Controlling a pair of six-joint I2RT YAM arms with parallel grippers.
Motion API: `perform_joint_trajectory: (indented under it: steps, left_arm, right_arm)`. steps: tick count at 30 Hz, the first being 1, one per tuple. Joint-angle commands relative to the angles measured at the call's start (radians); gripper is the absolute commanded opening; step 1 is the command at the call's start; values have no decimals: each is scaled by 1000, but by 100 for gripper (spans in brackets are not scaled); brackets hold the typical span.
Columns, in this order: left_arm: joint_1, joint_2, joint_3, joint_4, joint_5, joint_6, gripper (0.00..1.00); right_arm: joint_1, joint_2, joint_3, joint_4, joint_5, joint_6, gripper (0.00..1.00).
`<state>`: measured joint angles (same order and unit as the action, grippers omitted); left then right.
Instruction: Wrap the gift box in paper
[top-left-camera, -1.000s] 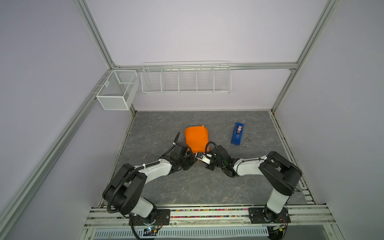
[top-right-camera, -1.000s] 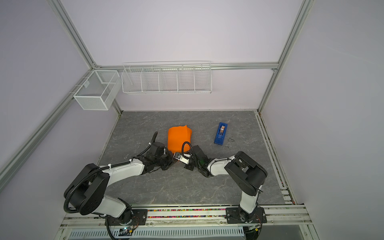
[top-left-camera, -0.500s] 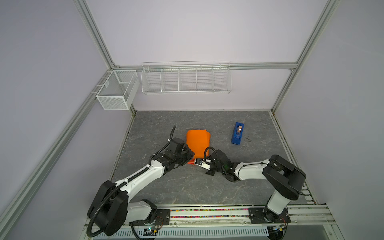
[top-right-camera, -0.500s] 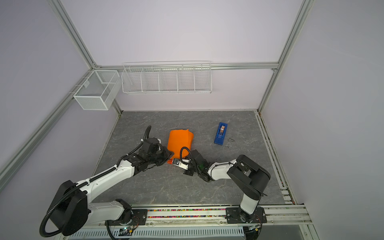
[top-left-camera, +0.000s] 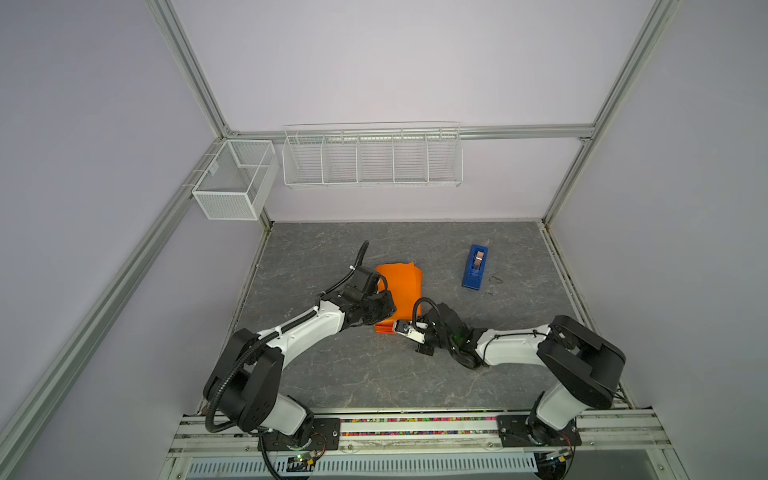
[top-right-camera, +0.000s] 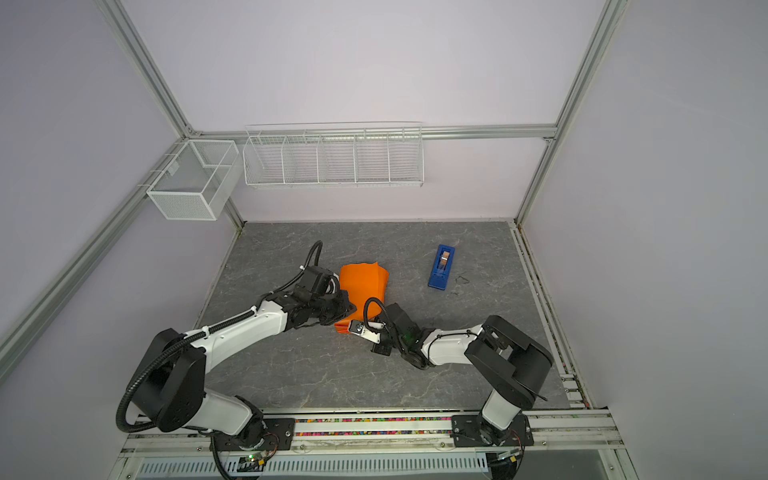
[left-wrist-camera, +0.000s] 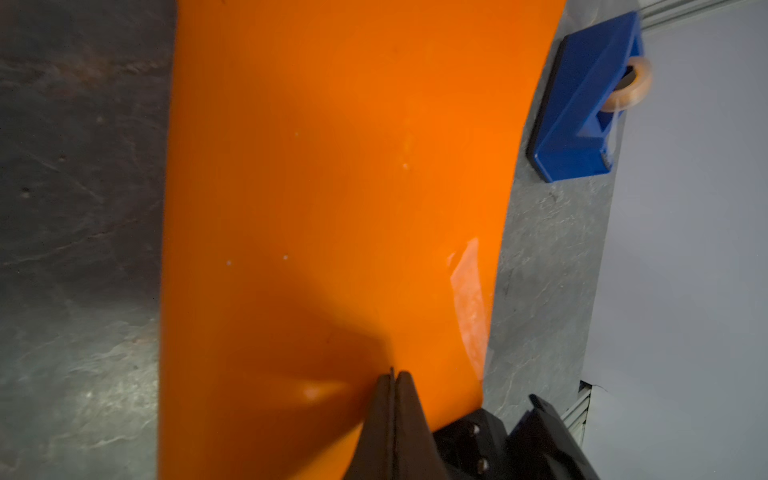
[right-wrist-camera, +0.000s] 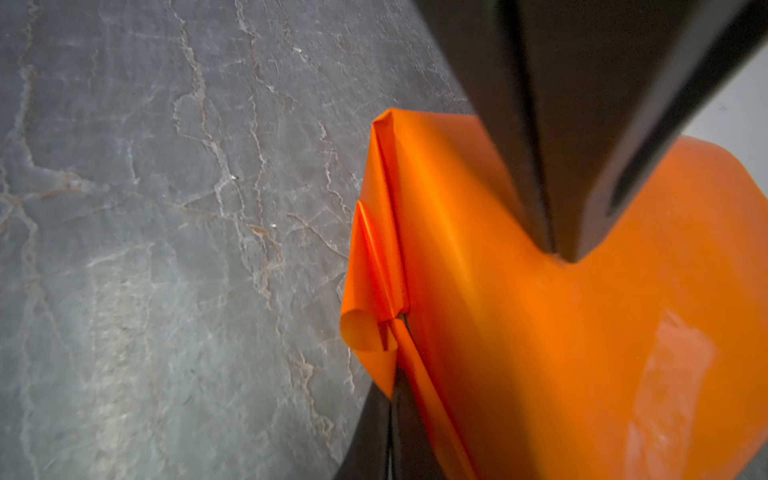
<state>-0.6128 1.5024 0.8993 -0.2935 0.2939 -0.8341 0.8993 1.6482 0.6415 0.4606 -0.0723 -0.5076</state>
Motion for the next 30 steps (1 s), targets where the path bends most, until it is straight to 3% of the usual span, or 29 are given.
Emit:
perform_joint_trajectory:
  steps: [1,22,30]
  left_arm:
    - [18,21,32,-52,18,56,4]
    - [40,60,25,-128,-4,162,3]
    - [37,-98,56,-178,-175,336,14]
  right_arm:
    - [-3,-27,-4,14,14,17,7]
    - [-53,8,74,-7,36,104,7]
    - [-58,-66,35,-111,-52,64,7]
